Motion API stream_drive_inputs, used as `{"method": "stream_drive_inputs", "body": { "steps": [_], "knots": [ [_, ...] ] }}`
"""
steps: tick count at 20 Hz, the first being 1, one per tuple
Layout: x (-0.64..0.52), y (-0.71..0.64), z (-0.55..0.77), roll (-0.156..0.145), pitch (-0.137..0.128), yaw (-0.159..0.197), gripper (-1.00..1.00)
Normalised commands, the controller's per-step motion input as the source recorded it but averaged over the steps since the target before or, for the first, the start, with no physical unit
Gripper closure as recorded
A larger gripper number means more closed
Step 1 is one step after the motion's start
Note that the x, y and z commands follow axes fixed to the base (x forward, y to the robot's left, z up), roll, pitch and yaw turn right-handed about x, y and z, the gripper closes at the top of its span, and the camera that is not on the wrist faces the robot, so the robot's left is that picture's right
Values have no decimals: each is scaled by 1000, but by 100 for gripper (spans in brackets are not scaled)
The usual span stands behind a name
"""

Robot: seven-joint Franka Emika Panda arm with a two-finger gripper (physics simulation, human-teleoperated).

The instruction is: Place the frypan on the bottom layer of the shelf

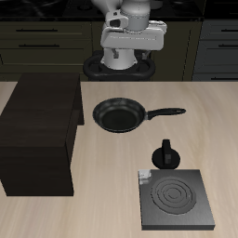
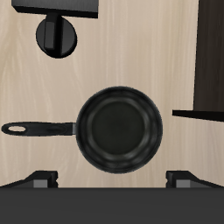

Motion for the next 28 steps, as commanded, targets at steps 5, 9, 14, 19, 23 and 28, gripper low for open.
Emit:
{"method": "stream_drive_inputs", "body": {
  "steps": [5, 9, 14, 19, 23, 28],
  "knots": [
    [-78, 247, -488, 2, 45, 4, -100],
    [-254, 232, -251, 45, 5, 1, -100],
    [-265, 251, -202, 31, -6, 4, -100],
    [-50, 144, -290, 18, 22, 13, -100],
    [109, 93, -316, -19, -6, 31, -100],
    [146, 15, -262, -16, 30, 4, -100]
  ]
}}
